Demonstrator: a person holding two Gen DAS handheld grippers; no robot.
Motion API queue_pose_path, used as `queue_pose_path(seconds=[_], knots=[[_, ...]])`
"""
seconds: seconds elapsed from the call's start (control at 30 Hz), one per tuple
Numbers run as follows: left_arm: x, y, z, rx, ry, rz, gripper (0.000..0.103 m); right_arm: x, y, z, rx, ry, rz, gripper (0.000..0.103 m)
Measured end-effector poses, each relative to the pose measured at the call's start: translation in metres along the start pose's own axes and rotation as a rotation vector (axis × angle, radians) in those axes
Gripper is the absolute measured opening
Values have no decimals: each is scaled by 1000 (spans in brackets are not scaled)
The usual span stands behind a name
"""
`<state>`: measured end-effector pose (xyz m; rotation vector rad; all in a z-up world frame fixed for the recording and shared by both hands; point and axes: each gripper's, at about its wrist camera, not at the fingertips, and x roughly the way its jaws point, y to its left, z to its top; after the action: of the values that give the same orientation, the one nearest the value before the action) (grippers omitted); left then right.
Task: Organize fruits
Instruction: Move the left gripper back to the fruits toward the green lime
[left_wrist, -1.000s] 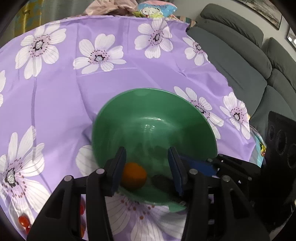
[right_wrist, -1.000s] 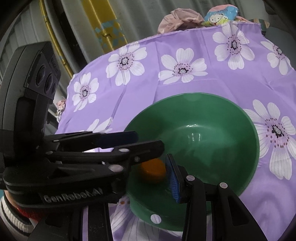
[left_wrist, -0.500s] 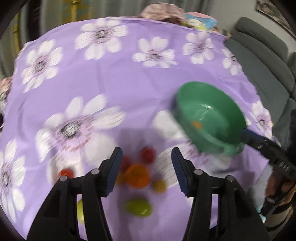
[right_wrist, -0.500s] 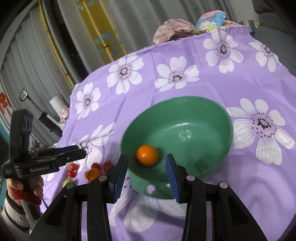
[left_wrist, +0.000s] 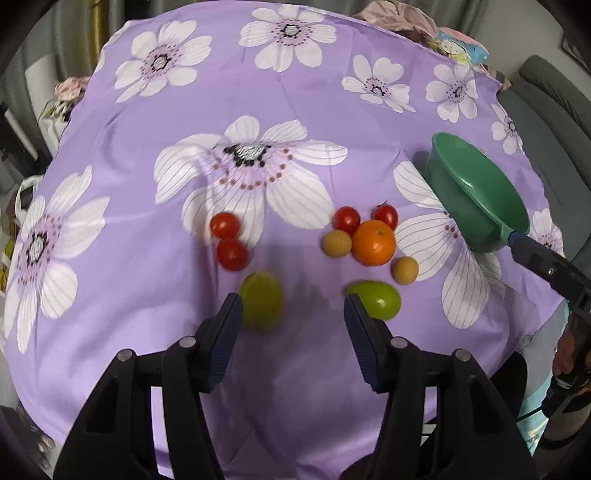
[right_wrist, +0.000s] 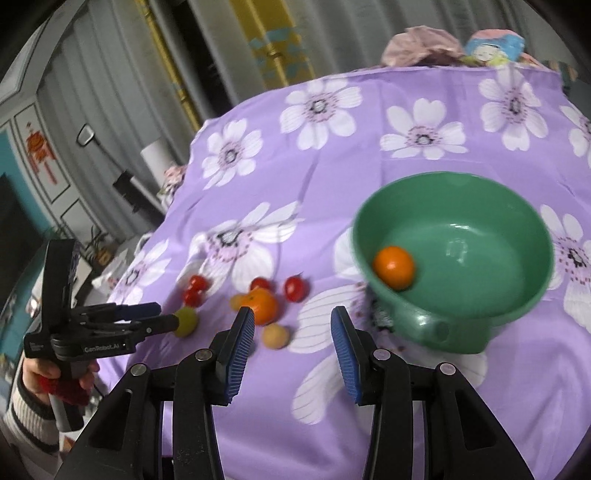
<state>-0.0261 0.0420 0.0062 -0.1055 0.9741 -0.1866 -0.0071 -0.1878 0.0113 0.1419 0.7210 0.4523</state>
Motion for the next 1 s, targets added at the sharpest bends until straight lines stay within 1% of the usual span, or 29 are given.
queue_pose_path(seconds=[0.23, 0.43, 0.53, 0.7, 0.8, 1.0], knots=[[-3, 13, -11, -36, -3, -19, 57, 13, 21, -7, -35, 55, 24, 44], [-1, 14, -15, -36, 4, -46, 57, 28, 35, -12, -62, 109, 32, 44], [-2, 11, -14, -32, -3, -91, 57, 34, 39, -14, -67, 127, 37, 44], [6, 3, -12, -31, 16, -157, 56, 49, 44, -22, -69, 184, 53, 44], [9, -2, -9, -36, 25, -204, 56, 58, 46, -27, -75, 216, 47, 44], [22, -18, 3, -4, 51, -272, 56, 72, 46, -32, -81, 256, 52, 44]])
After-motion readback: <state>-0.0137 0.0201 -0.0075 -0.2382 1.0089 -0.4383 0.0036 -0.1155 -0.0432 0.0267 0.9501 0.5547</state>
